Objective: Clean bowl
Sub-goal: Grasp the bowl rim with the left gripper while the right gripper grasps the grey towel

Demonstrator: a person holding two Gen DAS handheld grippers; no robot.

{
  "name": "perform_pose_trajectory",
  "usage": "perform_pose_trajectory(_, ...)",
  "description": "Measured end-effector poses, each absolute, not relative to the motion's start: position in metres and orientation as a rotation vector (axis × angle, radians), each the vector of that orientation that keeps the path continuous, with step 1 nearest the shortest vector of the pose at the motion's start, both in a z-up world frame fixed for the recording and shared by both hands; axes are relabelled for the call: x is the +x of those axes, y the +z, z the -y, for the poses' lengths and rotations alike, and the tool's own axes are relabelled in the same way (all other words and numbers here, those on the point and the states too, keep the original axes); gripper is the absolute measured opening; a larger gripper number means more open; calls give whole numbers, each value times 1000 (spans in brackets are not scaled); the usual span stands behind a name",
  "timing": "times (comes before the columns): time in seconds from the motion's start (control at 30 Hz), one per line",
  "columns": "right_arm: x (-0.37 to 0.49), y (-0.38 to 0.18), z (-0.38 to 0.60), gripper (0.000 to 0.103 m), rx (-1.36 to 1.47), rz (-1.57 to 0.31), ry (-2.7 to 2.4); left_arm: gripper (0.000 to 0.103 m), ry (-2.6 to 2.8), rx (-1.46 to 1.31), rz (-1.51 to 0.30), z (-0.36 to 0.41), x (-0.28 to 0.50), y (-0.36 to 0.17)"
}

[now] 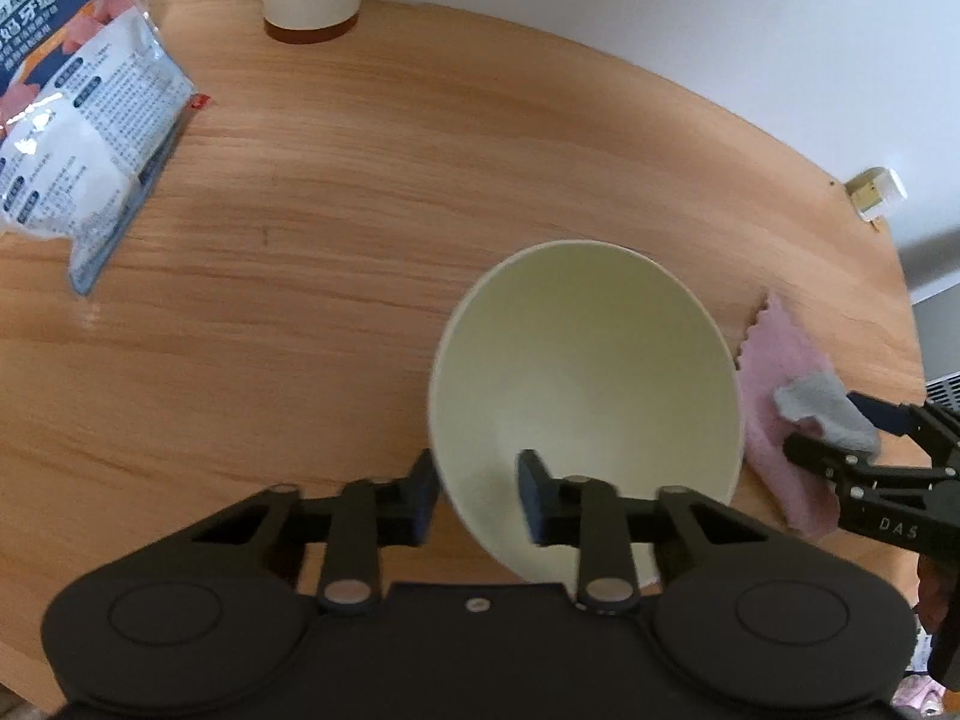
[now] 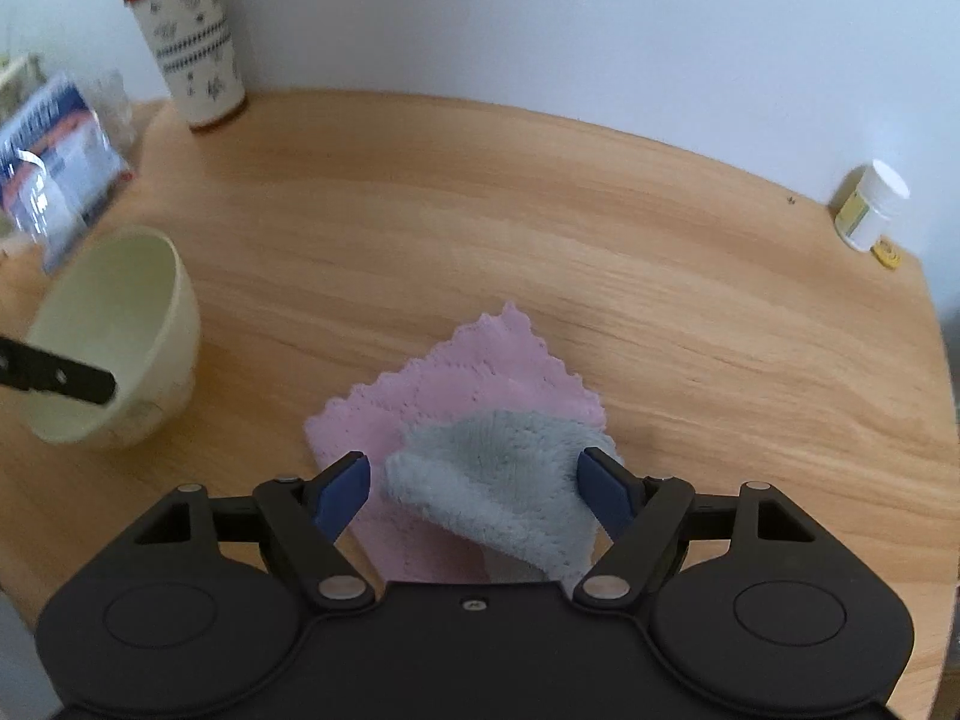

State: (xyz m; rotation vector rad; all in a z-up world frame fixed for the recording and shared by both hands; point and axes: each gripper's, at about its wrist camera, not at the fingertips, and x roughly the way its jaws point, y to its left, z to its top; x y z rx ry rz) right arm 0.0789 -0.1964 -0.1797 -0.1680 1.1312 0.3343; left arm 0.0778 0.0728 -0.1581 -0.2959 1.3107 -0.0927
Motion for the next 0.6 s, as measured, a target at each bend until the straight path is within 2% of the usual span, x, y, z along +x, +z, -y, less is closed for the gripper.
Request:
perform_pose_trajectory(0.13, 78, -186, 191, 77, -247, -1139, 326, 23, -120, -262, -1310, -72, 79, -158)
perform_pose_trajectory(0.17, 78, -187, 190, 70, -257, -1143, 320, 23, -124, -257, -1312, -71, 79, -159)
perform_pose_trajectory(0.27, 78, -190, 193, 60, -251, -1164, 307, 23, -139, -246, -1312, -71, 80, -159)
perform_pose_trajectory(0.37, 78, -190, 192, 54, -272, -1159, 323, 23, -159, -242, -1314, -72, 81, -161)
perform_pose_trajectory(0.47, 77, -189, 190, 45, -314, -1152, 355, 22, -167, -235, -1314, -71, 82, -163)
perform_pose_trajectory(0.57, 77, -188, 187, 31, -341, -1153, 371, 21, -175, -233, -1309, -72, 82, -163)
perform_pose_trajectory(0.6, 77, -187, 187, 29, -349, -1155, 378, 20, -178, -238, -1308, -74, 82, -163)
